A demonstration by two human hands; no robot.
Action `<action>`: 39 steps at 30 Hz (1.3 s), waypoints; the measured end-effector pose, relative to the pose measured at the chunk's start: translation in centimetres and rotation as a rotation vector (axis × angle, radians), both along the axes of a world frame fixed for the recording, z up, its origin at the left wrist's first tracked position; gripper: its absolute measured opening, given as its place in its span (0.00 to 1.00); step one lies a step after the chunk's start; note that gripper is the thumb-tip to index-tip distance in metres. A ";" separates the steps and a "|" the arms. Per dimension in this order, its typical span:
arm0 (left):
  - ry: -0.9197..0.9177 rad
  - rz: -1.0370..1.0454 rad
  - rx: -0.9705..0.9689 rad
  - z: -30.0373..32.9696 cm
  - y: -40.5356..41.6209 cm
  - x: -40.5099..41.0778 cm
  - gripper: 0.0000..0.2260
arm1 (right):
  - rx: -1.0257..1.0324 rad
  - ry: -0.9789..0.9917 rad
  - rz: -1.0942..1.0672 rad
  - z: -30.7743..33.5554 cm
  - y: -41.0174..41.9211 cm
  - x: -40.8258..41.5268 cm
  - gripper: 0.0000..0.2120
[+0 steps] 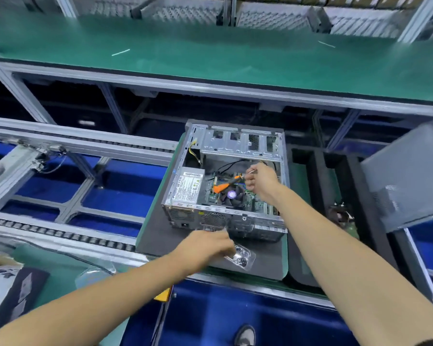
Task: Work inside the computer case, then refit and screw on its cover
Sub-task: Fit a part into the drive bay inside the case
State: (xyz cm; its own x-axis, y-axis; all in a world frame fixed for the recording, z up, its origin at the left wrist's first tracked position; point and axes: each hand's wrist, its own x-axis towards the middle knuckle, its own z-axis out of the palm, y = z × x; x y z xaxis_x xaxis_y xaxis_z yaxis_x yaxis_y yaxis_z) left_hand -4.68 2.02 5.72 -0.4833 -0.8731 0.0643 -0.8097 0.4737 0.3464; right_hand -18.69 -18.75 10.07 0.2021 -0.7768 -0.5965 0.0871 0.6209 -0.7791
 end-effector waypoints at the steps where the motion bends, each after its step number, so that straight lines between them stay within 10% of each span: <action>1: -0.175 -0.128 -0.076 -0.7 -0.4 -1.2 0.07 | 0.017 -0.011 0.005 -0.4 -0.3 -0.3 0.12; 5: -0.556 -0.435 -0.141 -3.4 -3.0 -5.0 0.07 | 0.051 -0.028 0.020 -1.6 -1.0 -1.5 0.12; 15: -0.814 -0.393 -0.056 -5.3 -5.8 -6.1 0.05 | 0.035 -0.044 0.075 -4.9 -1.7 -3.2 0.07; 27: -0.255 -0.077 -0.474 -1.7 -4.0 -3.5 0.08 | -0.023 -0.138 0.077 -4.6 -1.7 -4.2 0.06; 35: 0.078 0.334 -0.295 2.4 -10.0 0.7 0.29 | -0.100 -0.127 0.104 -1.8 -2.1 -5.8 0.06; 39: 0.065 0.341 0.107 3.7 -15.7 -2.3 0.16 | -0.111 -0.180 0.113 -0.7 -1.8 -6.5 0.07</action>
